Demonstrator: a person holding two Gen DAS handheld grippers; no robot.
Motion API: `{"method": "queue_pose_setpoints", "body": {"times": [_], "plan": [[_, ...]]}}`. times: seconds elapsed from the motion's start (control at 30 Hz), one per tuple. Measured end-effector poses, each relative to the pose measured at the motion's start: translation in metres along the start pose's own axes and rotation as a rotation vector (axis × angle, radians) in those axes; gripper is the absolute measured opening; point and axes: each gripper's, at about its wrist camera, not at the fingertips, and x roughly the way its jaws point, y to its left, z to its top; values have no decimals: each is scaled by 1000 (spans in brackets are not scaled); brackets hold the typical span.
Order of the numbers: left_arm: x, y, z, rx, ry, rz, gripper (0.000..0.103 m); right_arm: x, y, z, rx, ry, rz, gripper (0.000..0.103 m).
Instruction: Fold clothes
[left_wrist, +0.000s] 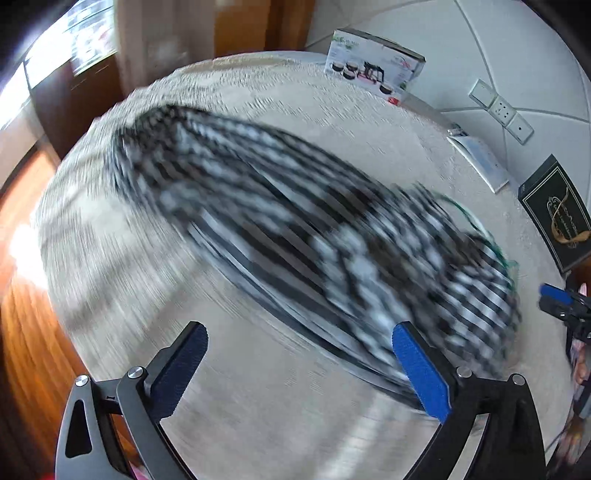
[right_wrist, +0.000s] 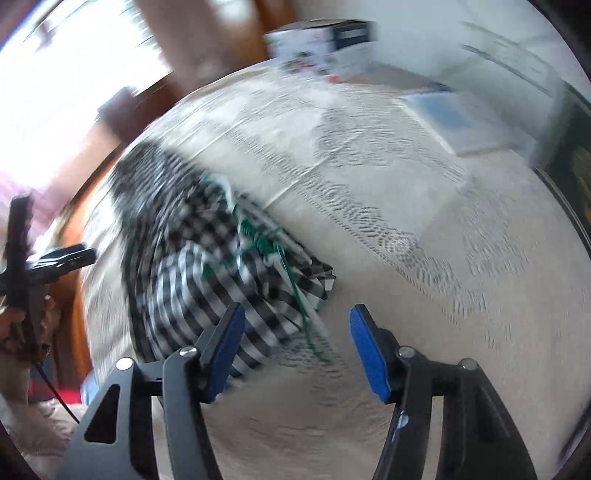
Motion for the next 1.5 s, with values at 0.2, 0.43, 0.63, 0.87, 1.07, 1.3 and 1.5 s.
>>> {"method": "queue_pose_setpoints", "body": {"times": [0.2,0.43,0.63,0.87,1.07,1.3,1.5], "plan": [[4,-91,-56,-62,38,34,103,3,-6,-7,-247,57,82,59],[25,-147,-84,-98,46,110,103,19,-4,-7,-504,77,139,60],[46,-157,-87,-169,41,197,103,43,-7,1,-644,79,180,60],[57,-168,-98,-151,30,237,103,73,-1,7,-715,79,258,62],[57,-163,-87,-152,34,237,103,76,-5,5,-720,49,300,67],[55,-163,-88,-148,59,227,102,76,-3,0,-720,12,284,67],[40,-165,-80,-101,58,183,48,71,0,-1,-638,50,268,14]]}}
